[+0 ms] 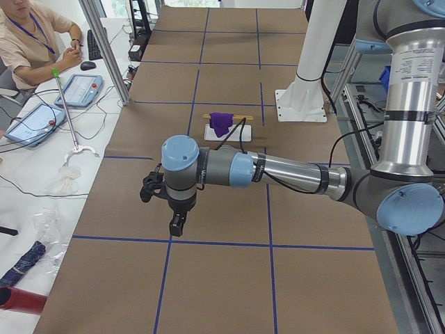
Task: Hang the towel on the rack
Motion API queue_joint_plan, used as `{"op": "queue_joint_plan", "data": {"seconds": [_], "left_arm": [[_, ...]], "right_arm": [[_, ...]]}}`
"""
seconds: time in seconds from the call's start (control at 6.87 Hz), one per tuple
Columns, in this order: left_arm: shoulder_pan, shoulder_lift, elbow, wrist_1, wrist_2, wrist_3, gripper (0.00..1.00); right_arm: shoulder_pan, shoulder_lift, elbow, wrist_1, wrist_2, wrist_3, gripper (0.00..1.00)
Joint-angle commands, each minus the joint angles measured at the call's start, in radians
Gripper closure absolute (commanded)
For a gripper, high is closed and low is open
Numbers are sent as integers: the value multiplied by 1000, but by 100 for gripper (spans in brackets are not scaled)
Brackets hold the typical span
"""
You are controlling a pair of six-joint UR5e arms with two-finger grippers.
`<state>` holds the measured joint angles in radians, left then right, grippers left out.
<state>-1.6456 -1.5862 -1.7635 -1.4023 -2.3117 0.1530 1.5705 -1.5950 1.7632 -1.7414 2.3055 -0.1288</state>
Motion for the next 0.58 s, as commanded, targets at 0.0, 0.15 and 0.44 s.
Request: {"op": "queue_joint_plan", "data": {"seconds": [0.0,0.15,0.44], "left_arm": [[-8,11,-94,251,-31,10,0],[7,26,-82,238,-38,11,0],[49,25,-59,220,-46,11,0]], "right_arm": [[2,-51,5,3,6,-6,0],[-4,-57,4,0,6,-5,0],[-30,-57,10,0,6,0,0]]}}
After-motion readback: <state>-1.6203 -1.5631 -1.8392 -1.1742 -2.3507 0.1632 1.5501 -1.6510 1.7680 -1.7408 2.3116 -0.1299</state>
